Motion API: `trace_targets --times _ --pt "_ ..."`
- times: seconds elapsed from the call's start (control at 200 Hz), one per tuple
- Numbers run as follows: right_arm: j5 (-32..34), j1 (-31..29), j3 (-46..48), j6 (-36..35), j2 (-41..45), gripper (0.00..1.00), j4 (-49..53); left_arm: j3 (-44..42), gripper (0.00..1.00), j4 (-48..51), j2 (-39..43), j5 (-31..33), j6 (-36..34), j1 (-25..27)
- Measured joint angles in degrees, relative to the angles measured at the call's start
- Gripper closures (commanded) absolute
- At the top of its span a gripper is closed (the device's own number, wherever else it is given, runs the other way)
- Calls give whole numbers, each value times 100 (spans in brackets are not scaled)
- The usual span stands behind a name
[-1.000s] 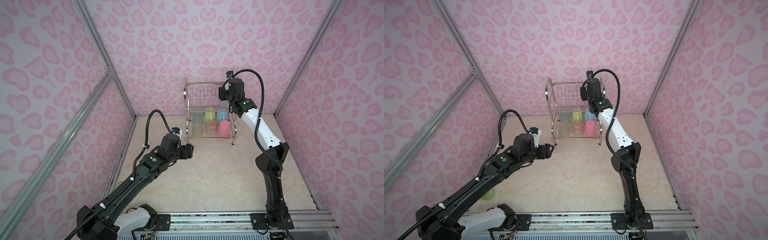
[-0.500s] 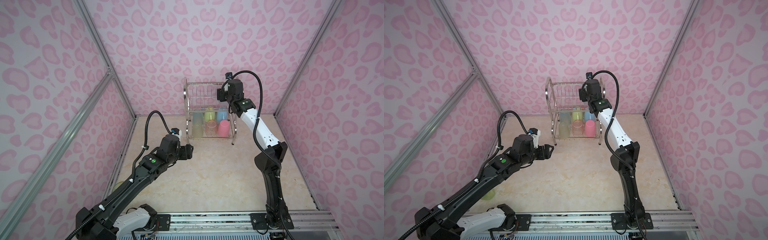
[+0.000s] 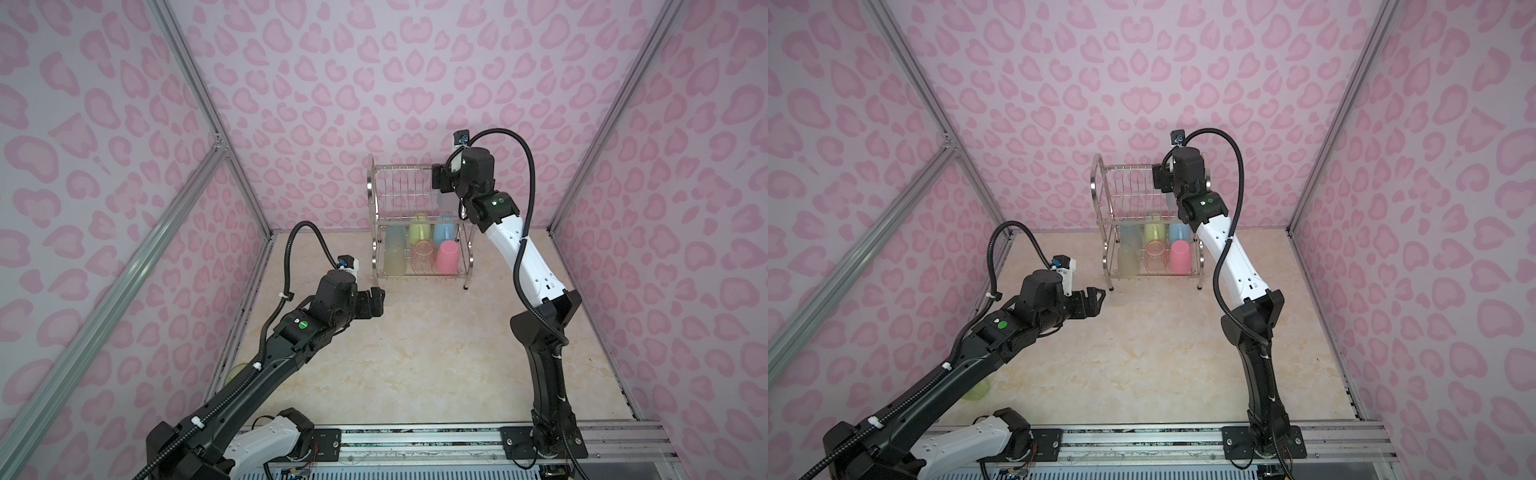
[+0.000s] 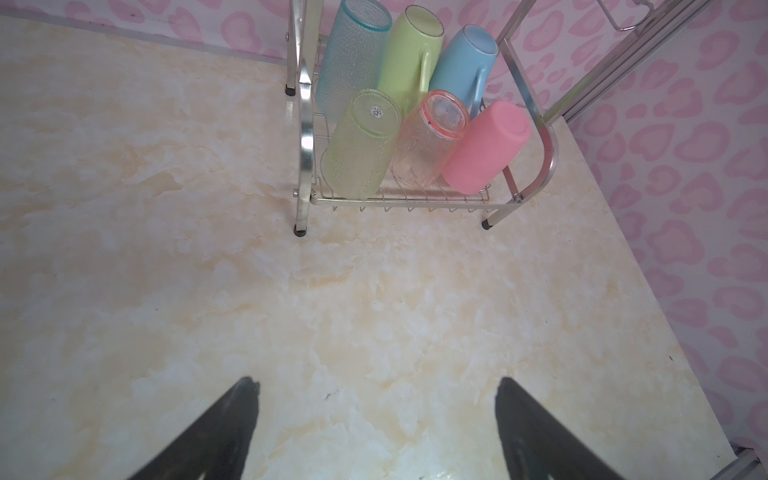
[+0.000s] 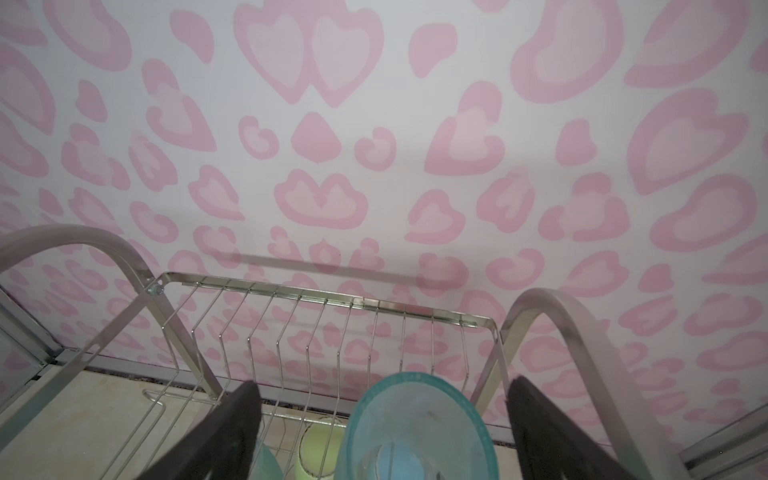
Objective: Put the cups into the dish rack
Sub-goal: 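Raise the teal cup over the upper rack tier with the right gripper, then lower the teal cup upside down onto the upper tier, open right gripper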
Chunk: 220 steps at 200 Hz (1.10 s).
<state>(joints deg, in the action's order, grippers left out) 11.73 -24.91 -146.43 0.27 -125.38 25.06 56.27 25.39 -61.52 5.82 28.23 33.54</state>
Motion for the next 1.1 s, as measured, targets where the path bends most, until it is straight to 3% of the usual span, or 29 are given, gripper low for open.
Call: trace_targets --times 0.71,1.1 --pt "282 -553 4513 -507 3582 9 -1899 378 5 955 -138 986 -129 -162" --pt "-15 -1106 6297 -409 4564 10 -2382 444 11 1779 -203 1283 140 -1381"
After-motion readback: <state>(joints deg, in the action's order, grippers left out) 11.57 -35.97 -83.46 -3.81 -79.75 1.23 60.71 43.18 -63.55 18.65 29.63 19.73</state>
